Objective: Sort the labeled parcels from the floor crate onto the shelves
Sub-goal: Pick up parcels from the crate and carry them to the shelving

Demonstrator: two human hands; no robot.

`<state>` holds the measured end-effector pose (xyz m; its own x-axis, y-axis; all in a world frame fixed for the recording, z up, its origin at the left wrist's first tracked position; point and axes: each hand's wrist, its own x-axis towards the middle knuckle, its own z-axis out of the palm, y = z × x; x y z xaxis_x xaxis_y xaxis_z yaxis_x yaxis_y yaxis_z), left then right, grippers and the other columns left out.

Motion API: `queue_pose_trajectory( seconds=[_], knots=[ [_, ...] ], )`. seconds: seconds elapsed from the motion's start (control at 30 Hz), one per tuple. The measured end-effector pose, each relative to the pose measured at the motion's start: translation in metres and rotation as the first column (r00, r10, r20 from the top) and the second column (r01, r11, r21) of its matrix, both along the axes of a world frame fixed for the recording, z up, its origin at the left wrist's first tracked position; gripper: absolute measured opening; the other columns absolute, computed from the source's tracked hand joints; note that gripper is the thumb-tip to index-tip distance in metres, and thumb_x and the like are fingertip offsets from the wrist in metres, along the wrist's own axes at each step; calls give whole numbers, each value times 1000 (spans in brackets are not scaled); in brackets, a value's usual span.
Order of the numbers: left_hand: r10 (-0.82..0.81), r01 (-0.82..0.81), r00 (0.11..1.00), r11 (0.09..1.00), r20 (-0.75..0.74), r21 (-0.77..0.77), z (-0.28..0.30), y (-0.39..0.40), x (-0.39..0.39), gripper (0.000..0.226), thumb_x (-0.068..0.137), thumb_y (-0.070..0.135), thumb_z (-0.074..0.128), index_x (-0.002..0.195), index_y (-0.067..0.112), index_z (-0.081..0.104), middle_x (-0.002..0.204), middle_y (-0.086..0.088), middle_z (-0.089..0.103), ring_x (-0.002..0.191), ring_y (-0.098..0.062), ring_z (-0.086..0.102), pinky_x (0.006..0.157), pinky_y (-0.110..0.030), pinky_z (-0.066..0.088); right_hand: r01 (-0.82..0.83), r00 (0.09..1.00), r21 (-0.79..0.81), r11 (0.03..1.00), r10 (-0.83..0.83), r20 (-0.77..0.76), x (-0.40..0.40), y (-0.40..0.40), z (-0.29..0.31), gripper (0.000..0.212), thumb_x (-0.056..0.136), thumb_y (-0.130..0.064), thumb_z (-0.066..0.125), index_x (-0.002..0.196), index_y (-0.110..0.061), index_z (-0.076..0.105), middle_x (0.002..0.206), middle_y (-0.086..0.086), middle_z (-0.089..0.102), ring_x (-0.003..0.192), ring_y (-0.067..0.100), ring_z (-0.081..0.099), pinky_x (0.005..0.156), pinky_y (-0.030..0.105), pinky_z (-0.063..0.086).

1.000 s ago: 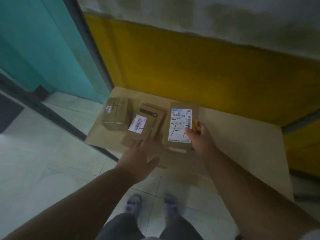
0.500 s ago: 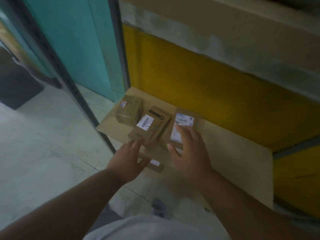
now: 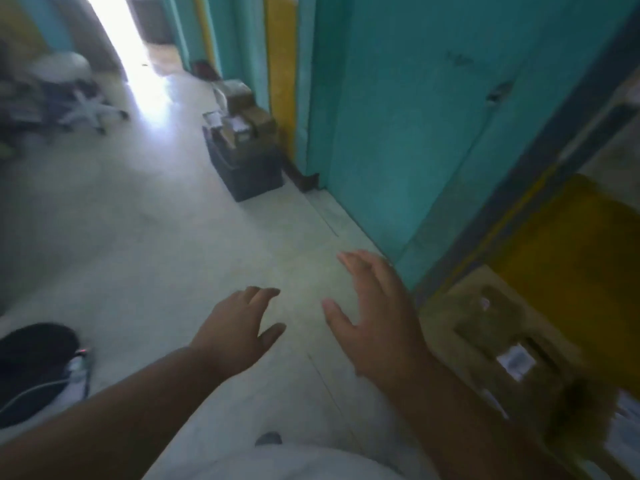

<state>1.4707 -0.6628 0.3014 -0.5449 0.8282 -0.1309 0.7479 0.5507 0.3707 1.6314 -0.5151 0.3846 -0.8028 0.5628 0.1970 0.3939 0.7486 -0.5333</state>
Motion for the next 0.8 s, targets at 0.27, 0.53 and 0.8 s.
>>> queue_pose_trajectory(
  seconds=[0.27,0.53,0.8],
  knots=[
    [251,-251,968,968,-4,19,13,-23,-155,63,92,55,55,145,24,42,141,-2,52,124,-24,52,103,-37,43,-109,992,98,989,102,77,-194,12,31,66,86,-54,50,146,-26,41,148,4,45,133,26,45,107,47,43],
    [362,-361,932,932,-28,29,15,28,-325,65,90,56,56,146,25,43,144,-2,49,122,-24,53,101,-36,46,-215,972,64,974,207,112,-404,78,35,71,93,-52,56,154,-31,28,160,1,27,147,23,25,117,45,31],
    [449,-447,893,893,-44,45,24,40,-529,65,90,58,55,145,26,44,145,-1,47,127,-23,50,104,-37,44,-243,970,111,963,239,48,-635,100,38,66,90,-50,62,147,-24,40,151,6,39,138,28,39,106,52,44]
  ],
)
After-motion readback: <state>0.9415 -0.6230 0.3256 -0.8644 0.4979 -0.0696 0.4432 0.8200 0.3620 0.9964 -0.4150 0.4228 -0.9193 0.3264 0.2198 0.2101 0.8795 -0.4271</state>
